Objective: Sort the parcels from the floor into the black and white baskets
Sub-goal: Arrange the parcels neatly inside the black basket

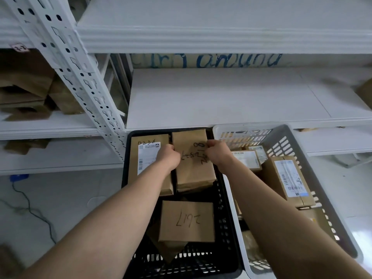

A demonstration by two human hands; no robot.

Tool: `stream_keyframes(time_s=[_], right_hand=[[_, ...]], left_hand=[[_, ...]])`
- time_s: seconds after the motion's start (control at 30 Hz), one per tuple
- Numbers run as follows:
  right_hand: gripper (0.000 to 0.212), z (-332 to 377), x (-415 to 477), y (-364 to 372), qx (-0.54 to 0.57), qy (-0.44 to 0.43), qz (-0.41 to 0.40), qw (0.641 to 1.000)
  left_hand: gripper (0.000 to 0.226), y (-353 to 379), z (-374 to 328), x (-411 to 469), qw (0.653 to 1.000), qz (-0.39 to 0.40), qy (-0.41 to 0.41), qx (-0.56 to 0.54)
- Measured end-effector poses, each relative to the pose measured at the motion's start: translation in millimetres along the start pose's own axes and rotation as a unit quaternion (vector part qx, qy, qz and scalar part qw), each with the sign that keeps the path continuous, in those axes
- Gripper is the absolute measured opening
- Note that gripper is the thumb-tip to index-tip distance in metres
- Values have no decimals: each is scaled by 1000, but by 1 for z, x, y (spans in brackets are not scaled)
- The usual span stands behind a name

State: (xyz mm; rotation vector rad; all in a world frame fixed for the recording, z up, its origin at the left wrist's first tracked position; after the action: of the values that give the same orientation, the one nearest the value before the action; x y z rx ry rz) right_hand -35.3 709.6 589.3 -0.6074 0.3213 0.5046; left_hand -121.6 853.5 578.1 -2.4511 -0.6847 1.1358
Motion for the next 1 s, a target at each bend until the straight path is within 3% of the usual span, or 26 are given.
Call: stream_keyframes(time_s=[0.2,0.33,0.47,0.53,0.63,0.77,0.87,1.0], right_hand=[[52,-10,-2,6,21,13,5,1000],[30,-10,-21,-7,-4,-23,-81,996],[9,-26,-49,-17,-14,-24,-107,994],[30,-43,-62,-15,-10,0,-90,996],[35,-70,-78,-3,-18,59,-44,997],[26,-98,-93,20,-70,101,51,991],[13,-114,-99,34,-107,104,95,984],[28,-136,-102,52,-95,132,132,978]], left_hand=[[39,2,5,-3,1000,12,12,-16],[42,-5,11,-16,998,-19,35,-47],[20,-6,28,-41,996,1,41,-79],[27,3,43,-57,997,66,15,-43],[30,16,78,-68,990,127,-46,41],[26,25,126,-64,979,108,-124,121],[26,27,150,-63,971,91,-140,173],[30,38,168,-60,974,98,-136,155]])
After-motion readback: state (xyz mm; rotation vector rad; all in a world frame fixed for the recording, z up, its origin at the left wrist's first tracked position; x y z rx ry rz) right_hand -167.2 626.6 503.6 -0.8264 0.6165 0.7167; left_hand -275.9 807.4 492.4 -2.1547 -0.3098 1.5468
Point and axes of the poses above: each hand's wrist, its own x-axis towards the middle knuckle, its own y-axis out of the palm, z = x × y, the point moved 4 cm from there along x, towards the middle knuckle, and after that the axes turned 6 degrees about -y, right-handed, at the moved point
